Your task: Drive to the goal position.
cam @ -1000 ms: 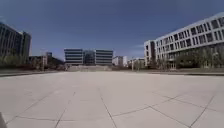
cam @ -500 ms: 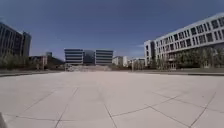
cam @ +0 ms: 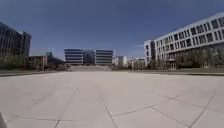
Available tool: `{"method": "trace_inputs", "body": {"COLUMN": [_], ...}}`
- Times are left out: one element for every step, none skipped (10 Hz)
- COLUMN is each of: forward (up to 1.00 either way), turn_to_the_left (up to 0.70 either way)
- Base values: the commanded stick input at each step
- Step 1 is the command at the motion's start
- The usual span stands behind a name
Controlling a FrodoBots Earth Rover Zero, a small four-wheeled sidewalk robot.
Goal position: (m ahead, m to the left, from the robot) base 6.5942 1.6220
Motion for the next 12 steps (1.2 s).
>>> {"method": "trace_inputs", "body": {"forward": [0.09,0.09,0.09,0.09,0.09,0.10,0.09,0.09,0.09,0.09,0.09,0.09], "turn_to_the_left": [-0.05,-0.05,-0.05,-0.05,-0.05,-0.05,-0.05,-0.05,-0.05,-0.05,-0.05,-0.05]}}
